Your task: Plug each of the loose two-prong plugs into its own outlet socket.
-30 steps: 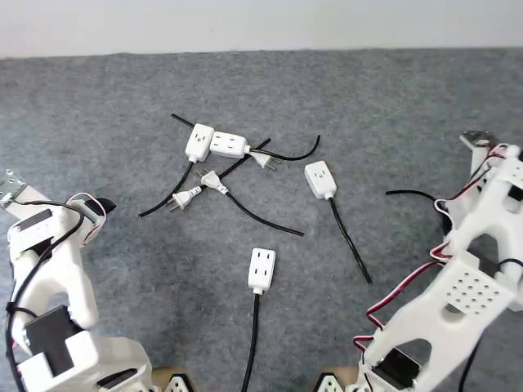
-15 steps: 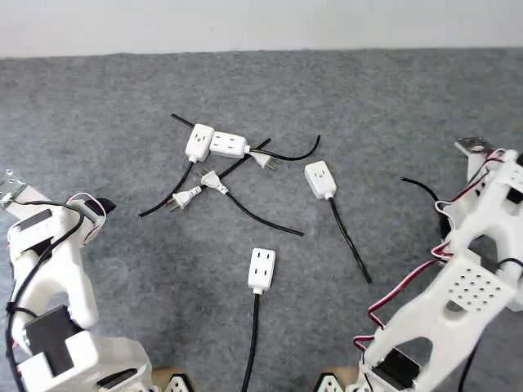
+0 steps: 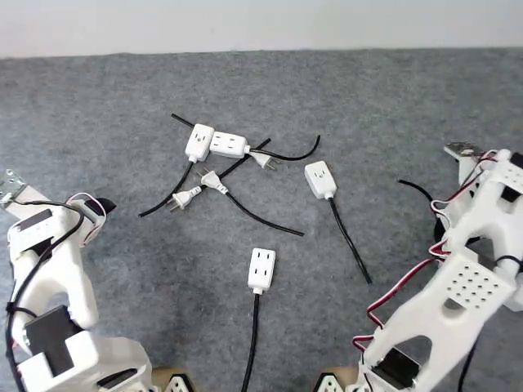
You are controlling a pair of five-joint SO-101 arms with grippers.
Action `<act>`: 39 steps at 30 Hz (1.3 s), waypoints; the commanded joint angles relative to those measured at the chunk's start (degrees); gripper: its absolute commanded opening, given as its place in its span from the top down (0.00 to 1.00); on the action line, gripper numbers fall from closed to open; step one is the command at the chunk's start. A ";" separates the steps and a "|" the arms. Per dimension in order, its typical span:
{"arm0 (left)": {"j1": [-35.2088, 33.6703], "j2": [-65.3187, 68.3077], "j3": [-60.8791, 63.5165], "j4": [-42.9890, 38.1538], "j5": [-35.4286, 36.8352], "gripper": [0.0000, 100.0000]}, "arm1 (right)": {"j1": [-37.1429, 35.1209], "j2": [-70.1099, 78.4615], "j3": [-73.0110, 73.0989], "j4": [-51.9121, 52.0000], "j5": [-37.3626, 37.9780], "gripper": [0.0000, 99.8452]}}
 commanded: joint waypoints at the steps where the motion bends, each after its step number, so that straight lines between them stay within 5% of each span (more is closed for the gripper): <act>1: 0.09 -0.18 -2.68 -0.09 0.18 0.63 | -0.84 -0.92 -1.05 0.66 0.79 0.92; 18: 0.09 -0.18 -2.68 -0.09 0.18 0.63 | -0.84 -0.48 -0.97 0.48 8.70 0.87; 22: 0.09 -0.18 -2.68 -0.09 0.18 0.63 | -1.27 1.89 -1.05 0.04 10.64 0.98; 28: 0.09 -0.18 -2.68 -0.09 0.18 0.63 | -1.45 3.74 -1.14 -2.33 10.46 0.99; 39: 0.09 -0.18 -2.68 -0.09 0.18 0.63 | -2.95 -8.84 -1.14 8.84 10.11 0.99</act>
